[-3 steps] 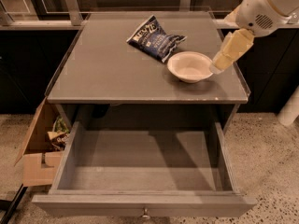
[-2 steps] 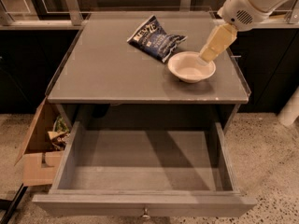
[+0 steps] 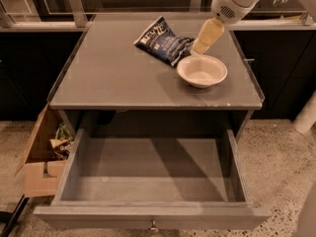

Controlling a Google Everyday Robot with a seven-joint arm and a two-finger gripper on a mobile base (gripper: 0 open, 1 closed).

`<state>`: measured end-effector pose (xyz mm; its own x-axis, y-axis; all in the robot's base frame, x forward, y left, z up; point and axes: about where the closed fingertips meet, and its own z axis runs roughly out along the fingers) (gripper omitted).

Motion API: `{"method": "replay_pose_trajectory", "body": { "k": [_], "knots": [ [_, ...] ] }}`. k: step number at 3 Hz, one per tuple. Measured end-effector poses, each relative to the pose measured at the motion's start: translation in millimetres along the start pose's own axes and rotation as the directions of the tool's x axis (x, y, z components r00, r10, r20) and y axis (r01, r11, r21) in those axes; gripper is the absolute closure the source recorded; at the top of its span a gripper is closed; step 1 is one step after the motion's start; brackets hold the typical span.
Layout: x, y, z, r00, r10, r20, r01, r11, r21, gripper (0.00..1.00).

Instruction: Place blue chip bag into top drawer

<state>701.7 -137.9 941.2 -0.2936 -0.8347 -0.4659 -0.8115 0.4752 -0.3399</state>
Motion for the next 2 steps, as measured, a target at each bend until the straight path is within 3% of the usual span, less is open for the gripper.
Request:
{"method": "replay_pose_trajectory", "body": {
  "k": [1,2],
  "knots": [
    [4.3,-2.3,1.9,0.999,0.034,0.022,-0.034,0.9992,0.022,0.0],
    [-5.2,-18.9,26.4,0.995,0.052,0.083,-0.055,0.9978,0.038,0.0]
  ]
}}
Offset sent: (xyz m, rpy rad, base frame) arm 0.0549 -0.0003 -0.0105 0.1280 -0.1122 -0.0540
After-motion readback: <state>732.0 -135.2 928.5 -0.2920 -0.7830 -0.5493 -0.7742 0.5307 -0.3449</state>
